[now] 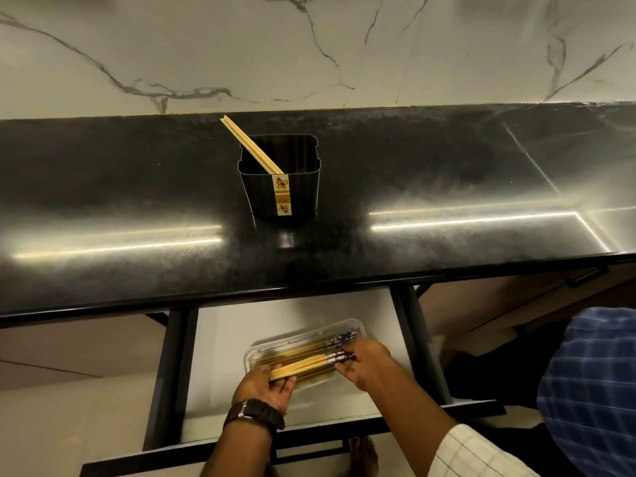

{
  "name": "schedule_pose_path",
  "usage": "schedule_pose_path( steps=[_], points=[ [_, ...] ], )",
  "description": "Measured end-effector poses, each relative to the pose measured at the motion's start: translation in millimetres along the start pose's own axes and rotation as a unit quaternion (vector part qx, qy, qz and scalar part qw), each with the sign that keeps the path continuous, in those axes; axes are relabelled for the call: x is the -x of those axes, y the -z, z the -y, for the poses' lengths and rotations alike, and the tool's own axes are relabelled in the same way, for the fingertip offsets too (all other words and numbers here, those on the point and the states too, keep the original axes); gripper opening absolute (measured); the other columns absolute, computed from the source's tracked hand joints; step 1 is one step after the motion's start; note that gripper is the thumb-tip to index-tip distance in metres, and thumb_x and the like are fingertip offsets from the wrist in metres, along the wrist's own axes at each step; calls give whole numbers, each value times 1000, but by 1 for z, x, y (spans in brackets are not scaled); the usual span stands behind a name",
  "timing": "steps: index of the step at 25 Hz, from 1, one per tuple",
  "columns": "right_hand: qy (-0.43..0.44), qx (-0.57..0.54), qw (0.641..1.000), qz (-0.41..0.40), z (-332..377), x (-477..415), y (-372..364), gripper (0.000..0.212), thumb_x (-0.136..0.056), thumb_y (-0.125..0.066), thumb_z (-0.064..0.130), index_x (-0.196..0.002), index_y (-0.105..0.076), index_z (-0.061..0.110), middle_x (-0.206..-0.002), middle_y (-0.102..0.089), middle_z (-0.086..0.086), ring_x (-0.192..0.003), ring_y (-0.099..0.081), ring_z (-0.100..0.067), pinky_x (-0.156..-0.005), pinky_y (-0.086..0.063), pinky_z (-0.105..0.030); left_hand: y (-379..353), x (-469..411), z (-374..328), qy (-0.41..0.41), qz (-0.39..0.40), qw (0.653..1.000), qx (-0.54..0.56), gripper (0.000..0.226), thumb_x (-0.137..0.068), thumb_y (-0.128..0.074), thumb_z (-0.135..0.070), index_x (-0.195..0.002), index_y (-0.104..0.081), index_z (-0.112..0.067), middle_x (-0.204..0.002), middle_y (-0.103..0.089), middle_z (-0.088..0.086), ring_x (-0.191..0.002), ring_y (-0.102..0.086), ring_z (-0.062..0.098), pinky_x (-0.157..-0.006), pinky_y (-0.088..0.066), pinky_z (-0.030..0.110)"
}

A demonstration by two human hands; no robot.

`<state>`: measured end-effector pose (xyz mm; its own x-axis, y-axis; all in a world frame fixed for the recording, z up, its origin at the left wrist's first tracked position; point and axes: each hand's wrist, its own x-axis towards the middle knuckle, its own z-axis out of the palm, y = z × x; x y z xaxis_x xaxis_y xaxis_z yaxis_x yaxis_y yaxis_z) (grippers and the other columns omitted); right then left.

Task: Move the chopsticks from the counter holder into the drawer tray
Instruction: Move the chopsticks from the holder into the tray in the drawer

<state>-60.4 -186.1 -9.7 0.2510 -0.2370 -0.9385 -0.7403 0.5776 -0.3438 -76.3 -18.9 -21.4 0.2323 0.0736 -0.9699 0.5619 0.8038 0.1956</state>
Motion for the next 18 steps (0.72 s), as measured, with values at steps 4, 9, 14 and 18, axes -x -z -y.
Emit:
schedule_pose_path(
  steps=[4, 9, 14, 18],
  points=[
    [-24, -14, 1000, 2, -1, -7, -7, 26, -104, -48, 0, -128, -55, -6, -124, -67, -24, -109, -66, -39, -77, -54, -49, -6, 2, -3, 55, 24, 998, -26, 43, -108, -33, -11, -149, -38, -6, -154, -40, 17, -140, -42, 32, -117, -33, 47],
    [-22, 0, 1000, 1, -4, -11, -11, 21, -103, -50, 2, -121, -59, -3, -102, -68, -22, -81, -67, -35, -50, -51, -45, -3, 6, -15, 69, 23, 995, -63, 32, -100, -49, -23, -121, -55, 0, -131, -55, 22, -114, -55, 34, -108, -42, 41],
    [-10, 22, 999, 35, -9, -6, -16, 26, -98, -52, -6, -123, -56, -6, -122, -64, -28, -109, -66, -42, -93, -58, -53, -1, 7, -25, 34, 8, 995, -97, 23, -96, -53, -23, -94, -58, 0, -98, -60, 16, -85, -58, 31, -89, -49, 41],
    [27, 53, 992, 108, -3, 27, -25, 20, -99, -59, 3, -114, -63, -11, -99, -70, -27, -86, -71, -36, -79, -63, -43, -17, 30, -37, -56, 52, 992, -105, 22, -99, -53, -21, -82, -62, -9, -69, -58, 8, -68, -61, 25, -68, -54, 38]
  ],
)
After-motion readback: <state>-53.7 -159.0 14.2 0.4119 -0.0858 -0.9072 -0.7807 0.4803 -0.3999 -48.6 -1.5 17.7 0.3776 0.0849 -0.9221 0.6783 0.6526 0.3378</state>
